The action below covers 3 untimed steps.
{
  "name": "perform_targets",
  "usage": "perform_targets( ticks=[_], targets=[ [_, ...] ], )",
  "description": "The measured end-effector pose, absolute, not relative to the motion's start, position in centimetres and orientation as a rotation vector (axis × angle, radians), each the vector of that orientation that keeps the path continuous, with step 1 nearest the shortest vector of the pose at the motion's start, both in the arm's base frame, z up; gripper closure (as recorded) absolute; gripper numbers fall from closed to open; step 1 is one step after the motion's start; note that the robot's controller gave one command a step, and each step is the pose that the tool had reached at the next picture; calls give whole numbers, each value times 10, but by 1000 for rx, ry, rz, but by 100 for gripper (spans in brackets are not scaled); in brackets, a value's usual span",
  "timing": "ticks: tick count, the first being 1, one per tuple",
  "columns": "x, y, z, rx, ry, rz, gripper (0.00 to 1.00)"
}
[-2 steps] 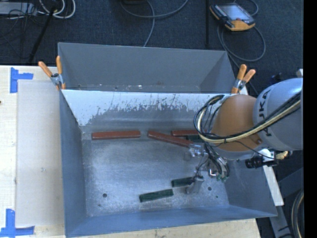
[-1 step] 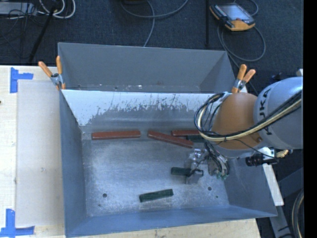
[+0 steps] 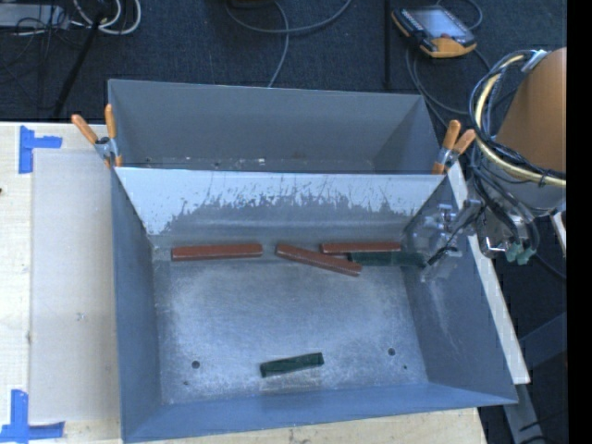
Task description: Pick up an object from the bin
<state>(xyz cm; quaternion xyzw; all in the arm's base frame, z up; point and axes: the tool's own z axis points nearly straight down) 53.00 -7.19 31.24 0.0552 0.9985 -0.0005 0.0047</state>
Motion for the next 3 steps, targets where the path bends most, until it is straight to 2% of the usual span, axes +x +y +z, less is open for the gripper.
perform_targets(
  ticks=[1, 2, 3],
  targets=[
    [529, -72, 308, 176, 3135, 0, 0],
    [528, -67, 174, 525, 3105, 1, 0],
    [569, -82, 67, 953, 2998, -1, 0]
  ],
)
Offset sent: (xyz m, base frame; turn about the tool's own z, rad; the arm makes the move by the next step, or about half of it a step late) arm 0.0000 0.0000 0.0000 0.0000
